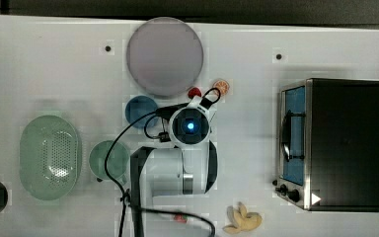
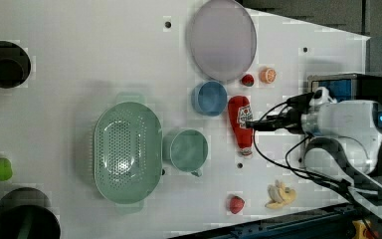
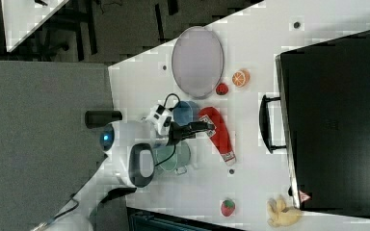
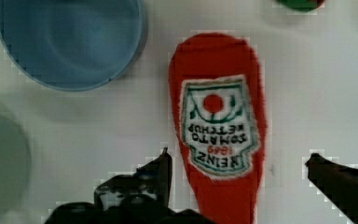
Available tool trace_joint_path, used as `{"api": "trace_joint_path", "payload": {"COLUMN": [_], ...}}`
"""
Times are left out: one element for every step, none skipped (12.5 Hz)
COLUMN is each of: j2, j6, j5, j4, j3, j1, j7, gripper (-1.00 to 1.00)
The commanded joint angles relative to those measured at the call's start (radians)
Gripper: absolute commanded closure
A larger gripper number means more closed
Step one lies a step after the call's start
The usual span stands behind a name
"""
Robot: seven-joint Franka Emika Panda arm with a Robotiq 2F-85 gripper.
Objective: Pick Ketchup from the table and place it in strainer.
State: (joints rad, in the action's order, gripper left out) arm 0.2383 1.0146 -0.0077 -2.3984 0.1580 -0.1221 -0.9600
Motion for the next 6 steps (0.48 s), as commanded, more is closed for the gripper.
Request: {"api": "trace_joint_path", "payload": {"j2": [0.06, 0.084, 0.104, 0.121, 0.135, 0.146], "j6": [0.07, 0.093, 0.119, 0.145, 0.162, 0.17], "j5": [-0.002, -0.002, -0.002, -0.002, -0.002, -0.002], "j4": [-0.003, -0.003, -0.003, -0.004, -0.004, -0.004], "j3": [-0.012, -0.013, -0.013, -0.014, -0.016, -0.019], "j1": [-0.003, -0.003, -0.003, -0.003, -0.003, -0.003], "j7": [-0.058, -0.057, -0.057, -0.057, -0.056, -0.057], "gripper": [-1.0, -1.0, -1.0, -1.0, -1.0, -0.92]}}
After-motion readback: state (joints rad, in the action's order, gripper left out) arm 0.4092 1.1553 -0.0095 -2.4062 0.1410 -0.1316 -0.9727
